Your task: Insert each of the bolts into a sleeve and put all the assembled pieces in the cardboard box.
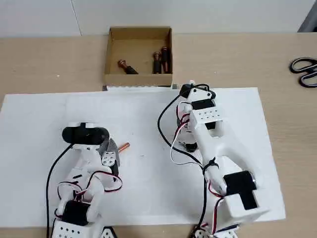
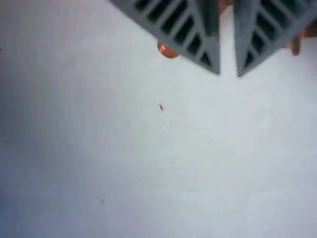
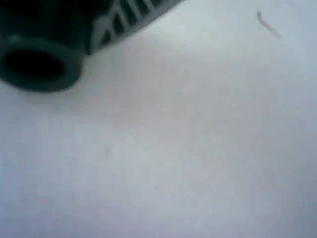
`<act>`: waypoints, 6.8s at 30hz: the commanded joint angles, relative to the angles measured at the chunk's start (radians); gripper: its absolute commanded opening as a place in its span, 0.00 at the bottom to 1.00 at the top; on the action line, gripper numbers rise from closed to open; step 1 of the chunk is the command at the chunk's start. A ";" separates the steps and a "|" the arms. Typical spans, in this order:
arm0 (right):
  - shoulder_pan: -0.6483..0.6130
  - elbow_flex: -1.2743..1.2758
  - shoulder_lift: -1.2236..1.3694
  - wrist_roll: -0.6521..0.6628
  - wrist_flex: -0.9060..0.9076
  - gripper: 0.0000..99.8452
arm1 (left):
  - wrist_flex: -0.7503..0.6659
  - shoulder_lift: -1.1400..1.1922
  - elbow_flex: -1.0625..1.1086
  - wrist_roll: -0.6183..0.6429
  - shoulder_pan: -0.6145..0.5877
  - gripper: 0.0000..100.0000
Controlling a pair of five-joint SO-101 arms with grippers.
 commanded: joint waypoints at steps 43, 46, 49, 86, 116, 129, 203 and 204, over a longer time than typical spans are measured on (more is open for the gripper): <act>0.298 0.189 -1.012 0.011 0.495 0.00 | 0.377 0.914 -1.050 -0.322 -0.077 0.00; 0.343 0.224 -1.026 0.011 0.470 0.00 | 0.437 1.037 -1.118 -0.482 -0.077 0.00; 0.371 0.269 -1.038 0.011 0.441 0.00 | 0.482 1.131 -1.155 -0.615 -0.071 0.00; 0.407 0.345 -1.055 0.031 0.364 0.00 | 0.482 1.591 -1.176 -1.855 -0.210 0.06; 0.406 0.345 -1.052 0.026 0.361 0.00 | 0.419 1.798 -1.227 -1.875 -0.224 0.06; 0.404 0.345 -1.053 0.029 0.361 0.00 | 0.417 1.896 -1.224 -1.872 -0.184 0.06; -0.081 0.709 -1.850 0.316 0.124 0.00 | 0.187 0.474 -0.954 0.017 0.002 0.00; -0.105 0.741 -1.885 0.316 0.114 0.00 | 0.153 0.411 -0.894 0.057 0.002 0.00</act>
